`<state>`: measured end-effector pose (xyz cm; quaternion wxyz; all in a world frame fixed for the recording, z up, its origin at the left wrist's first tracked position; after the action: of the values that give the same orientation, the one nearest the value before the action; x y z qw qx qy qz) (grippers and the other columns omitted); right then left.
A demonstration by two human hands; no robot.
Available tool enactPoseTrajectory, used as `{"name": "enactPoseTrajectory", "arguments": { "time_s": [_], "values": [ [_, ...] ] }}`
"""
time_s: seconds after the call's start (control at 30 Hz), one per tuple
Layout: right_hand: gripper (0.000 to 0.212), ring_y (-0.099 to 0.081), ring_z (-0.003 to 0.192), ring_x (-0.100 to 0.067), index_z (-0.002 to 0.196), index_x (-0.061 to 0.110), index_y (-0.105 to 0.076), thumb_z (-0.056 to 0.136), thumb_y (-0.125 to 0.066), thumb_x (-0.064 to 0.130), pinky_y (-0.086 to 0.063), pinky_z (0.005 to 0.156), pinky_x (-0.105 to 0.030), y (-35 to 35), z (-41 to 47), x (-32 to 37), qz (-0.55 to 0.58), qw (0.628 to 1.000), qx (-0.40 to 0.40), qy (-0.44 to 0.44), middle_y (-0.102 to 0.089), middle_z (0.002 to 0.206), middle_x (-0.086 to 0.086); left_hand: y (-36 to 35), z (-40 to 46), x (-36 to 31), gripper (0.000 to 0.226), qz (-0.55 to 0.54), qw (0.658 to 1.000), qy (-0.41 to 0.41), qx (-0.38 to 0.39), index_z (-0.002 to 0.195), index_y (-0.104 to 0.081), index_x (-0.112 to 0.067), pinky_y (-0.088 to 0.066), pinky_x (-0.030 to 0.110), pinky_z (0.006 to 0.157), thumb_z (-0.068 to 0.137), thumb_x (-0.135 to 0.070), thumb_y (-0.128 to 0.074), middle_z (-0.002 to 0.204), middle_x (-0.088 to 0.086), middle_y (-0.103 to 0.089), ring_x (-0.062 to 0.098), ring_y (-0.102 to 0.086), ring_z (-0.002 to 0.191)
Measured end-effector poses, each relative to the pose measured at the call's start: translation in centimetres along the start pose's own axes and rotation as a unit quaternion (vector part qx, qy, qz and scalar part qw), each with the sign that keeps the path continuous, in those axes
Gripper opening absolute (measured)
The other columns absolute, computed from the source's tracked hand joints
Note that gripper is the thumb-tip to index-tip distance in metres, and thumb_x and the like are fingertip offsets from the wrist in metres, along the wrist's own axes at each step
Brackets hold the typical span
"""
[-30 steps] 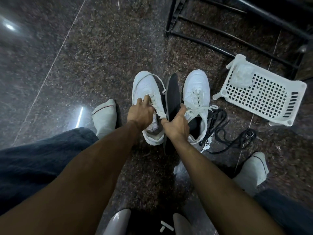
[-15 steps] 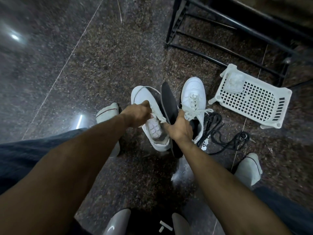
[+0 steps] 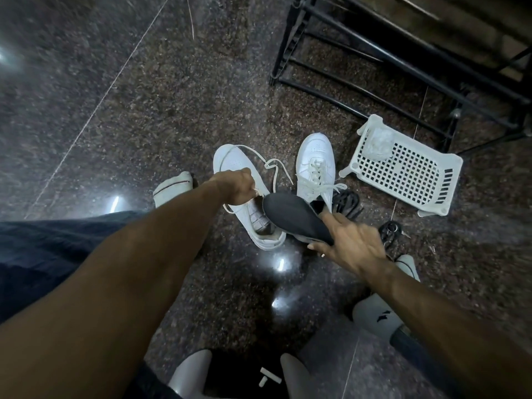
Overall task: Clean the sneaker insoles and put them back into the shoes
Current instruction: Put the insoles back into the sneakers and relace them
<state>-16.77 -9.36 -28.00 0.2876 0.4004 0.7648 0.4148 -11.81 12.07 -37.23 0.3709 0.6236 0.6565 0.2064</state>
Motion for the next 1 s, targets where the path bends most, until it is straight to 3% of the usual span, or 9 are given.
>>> {"name": "enactPoseTrajectory", "arguments": {
  "time_s": [0.1, 0.2, 0.3, 0.43, 0.6, 0.73, 0.8, 0.9, 1.0],
  "values": [
    [0.058, -0.056, 0.062, -0.017, 0.127, 0.02, -0.035, 0.092, -0.037, 0.066, -0.049, 0.05, -0.029, 1.6, -0.2, 1.8, -0.035, 0.998, 0.001, 0.047, -0.056, 0.108, 0.001, -0.1, -0.1, 0.3, 0.045, 0.009, 1.0, 0.022, -0.007, 0.122, -0.058, -0.008, -0.042, 0.042, 0.084, 0.099, -0.04, -0.038, 0.13, 0.011, -0.046, 0.036, -0.054, 0.113],
    [0.052, -0.058, 0.068, -0.02, 0.124, 0.016, -0.038, 0.095, -0.041, 0.058, -0.053, 0.059, -0.032, 3.0, -0.8, 4.0, -0.068, 0.993, 0.001, 0.099, -0.056, 0.106, -0.001, -0.4, -0.2, 0.7, 0.047, 0.006, 0.999, 0.04, -0.025, 0.122, -0.056, -0.007, -0.041, 0.041, 0.08, 0.097, -0.042, -0.036, 0.128, 0.01, -0.048, 0.036, -0.056, 0.109],
    [0.049, -0.067, 0.086, -0.027, 0.124, 0.014, -0.044, 0.094, -0.05, 0.051, -0.044, 0.06, -0.033, 3.4, -0.7, 5.0, -0.079, 0.993, 0.006, 0.084, -0.062, 0.109, -0.004, -0.5, -0.3, 0.5, 0.046, -0.002, 0.998, 0.043, -0.044, 0.12, -0.056, -0.006, -0.04, 0.041, 0.078, 0.098, -0.04, -0.035, 0.126, 0.011, -0.047, 0.038, -0.056, 0.109],
    [0.036, -0.068, 0.091, -0.029, 0.12, 0.012, -0.053, 0.094, -0.054, 0.037, -0.043, 0.062, -0.034, 2.3, 1.0, 6.6, -0.017, 0.999, 0.009, 0.032, -0.067, 0.105, -0.008, -1.0, -0.7, -0.2, 0.043, -0.03, 0.998, 0.034, -0.052, 0.115, -0.059, -0.007, -0.044, 0.044, 0.083, 0.099, -0.04, -0.036, 0.122, 0.01, -0.047, 0.038, -0.057, 0.106],
    [0.05, -0.065, 0.098, -0.033, 0.114, 0.014, -0.049, 0.086, -0.061, 0.053, -0.049, 0.073, -0.038, -0.3, 3.6, 7.6, 0.107, 0.994, 0.004, -0.036, -0.066, 0.11, -0.01, -1.3, -1.1, -0.3, 0.041, -0.067, 0.997, 0.017, -0.04, 0.106, -0.06, -0.006, -0.046, 0.047, 0.085, 0.1, -0.038, -0.036, 0.117, 0.011, -0.044, 0.038, -0.057, 0.101],
    [0.072, -0.063, 0.104, -0.035, 0.125, 0.019, -0.044, 0.079, -0.054, 0.073, -0.05, 0.078, -0.041, -2.1, 3.3, 6.4, 0.207, 0.975, 0.023, -0.076, -0.062, 0.118, -0.009, -1.7, -1.2, -0.4, 0.036, -0.085, 0.996, 0.008, -0.036, 0.096, -0.058, -0.007, -0.046, 0.044, 0.077, 0.1, -0.036, -0.037, 0.113, 0.009, -0.043, 0.032, -0.057, 0.095],
    [0.059, -0.062, 0.104, -0.035, 0.124, 0.023, -0.049, 0.083, -0.055, 0.066, -0.05, 0.08, -0.04, -3.4, 2.4, 4.4, 0.272, 0.955, 0.05, -0.108, -0.065, 0.113, -0.009, -1.6, -1.2, -0.5, 0.032, -0.089, 0.995, 0.008, -0.04, 0.091, -0.055, -0.009, -0.044, 0.042, 0.073, 0.1, -0.035, -0.037, 0.111, 0.008, -0.042, 0.03, -0.057, 0.092],
    [0.02, -0.066, 0.089, -0.027, 0.095, 0.022, -0.064, 0.087, -0.064, 0.041, -0.051, 0.073, -0.032, -5.5, 1.7, 1.6, 0.364, 0.918, 0.079, -0.137, -0.07, 0.09, -0.004, -1.4, -1.2, -0.9, 0.032, -0.086, 0.996, 0.006, -0.029, 0.096, -0.057, -0.009, -0.039, 0.039, 0.069, 0.101, -0.034, -0.038, 0.107, 0.005, -0.039, 0.026, -0.053, 0.088],
    [0.015, -0.065, 0.081, -0.024, 0.085, 0.022, -0.067, 0.086, -0.065, 0.037, -0.051, 0.069, -0.031, -5.5, 2.0, 1.1, 0.37, 0.915, 0.062, -0.148, -0.07, 0.082, -0.001, -1.3, -1.5, -1.2, 0.031, -0.093, 0.995, -0.014, -0.031, 0.092, -0.056, -0.011, -0.035, 0.036, 0.067, 0.101, -0.033, -0.038, 0.106, 0.004, -0.039, 0.025, -0.053, 0.087]
  ]
}}
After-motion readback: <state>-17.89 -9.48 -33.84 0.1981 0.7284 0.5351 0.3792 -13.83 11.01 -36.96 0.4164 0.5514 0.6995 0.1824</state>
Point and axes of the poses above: each hand's wrist, its own z-axis towards the middle knuckle, its own y-axis out of the back of the hand, x = y × z, the point moved 10 cm from there along z, towards the middle knuckle
